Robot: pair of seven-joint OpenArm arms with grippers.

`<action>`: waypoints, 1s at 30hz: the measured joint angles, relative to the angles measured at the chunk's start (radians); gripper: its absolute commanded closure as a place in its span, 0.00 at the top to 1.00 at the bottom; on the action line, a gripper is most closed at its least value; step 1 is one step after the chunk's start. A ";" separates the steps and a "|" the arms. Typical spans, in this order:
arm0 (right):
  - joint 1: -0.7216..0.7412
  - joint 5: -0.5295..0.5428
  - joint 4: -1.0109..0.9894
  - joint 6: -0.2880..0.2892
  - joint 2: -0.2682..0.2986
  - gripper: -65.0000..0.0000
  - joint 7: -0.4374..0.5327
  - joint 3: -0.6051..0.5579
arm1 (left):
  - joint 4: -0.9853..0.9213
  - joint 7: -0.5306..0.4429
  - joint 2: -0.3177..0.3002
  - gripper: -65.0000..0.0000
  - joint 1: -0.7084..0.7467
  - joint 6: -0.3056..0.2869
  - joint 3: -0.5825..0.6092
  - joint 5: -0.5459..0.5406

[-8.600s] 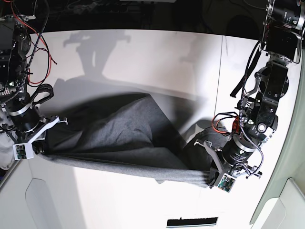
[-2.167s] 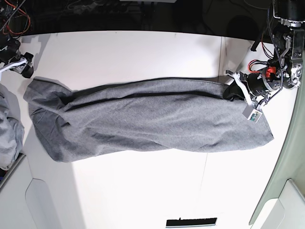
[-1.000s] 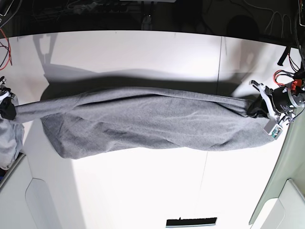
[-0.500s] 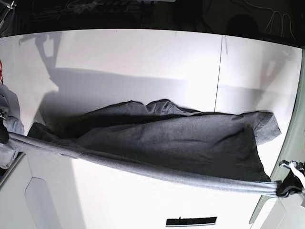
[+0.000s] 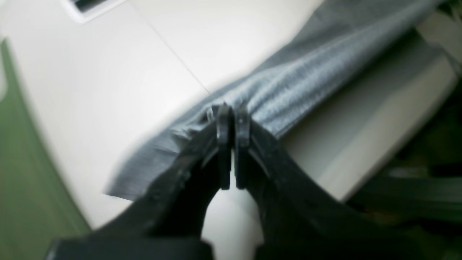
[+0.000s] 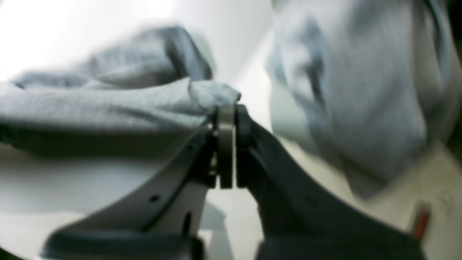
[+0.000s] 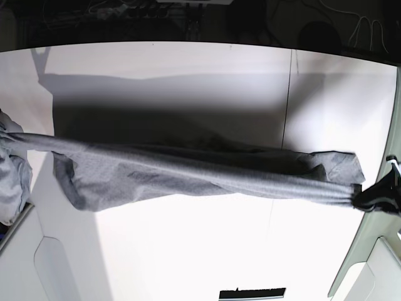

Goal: Layout the t-shirt on the table in an organized manner, then fold the t-shirt properly
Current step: 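Lift the t-shirt with both grippers and swing it flat onto the table, then grasp two corners of the spread t-shirt with both grippers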

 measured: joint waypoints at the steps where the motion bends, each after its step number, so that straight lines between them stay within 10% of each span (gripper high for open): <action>1: -0.020 0.005 0.001 0.009 -0.001 0.00 0.001 0.012 | 0.029 0.029 0.002 0.00 0.056 -0.001 -0.023 -0.036; 14: -0.224 0.005 0.002 0.019 -0.003 0.00 0.005 0.053 | 0.174 0.140 0.068 0.00 0.550 0.001 -0.103 -0.080; 17: -0.224 0.006 0.002 0.019 -0.008 0.20 0.005 0.054 | 0.174 0.137 0.100 0.00 0.600 0.001 -0.105 -0.080; 20: -0.224 0.006 0.002 0.004 -0.010 0.39 0.005 0.054 | 0.174 0.143 0.148 0.20 0.624 0.001 -0.103 -0.080; 30: -0.074 0.058 0.000 -0.003 -0.014 0.41 0.050 0.053 | 0.174 0.074 0.164 0.31 0.570 0.001 -0.145 -0.079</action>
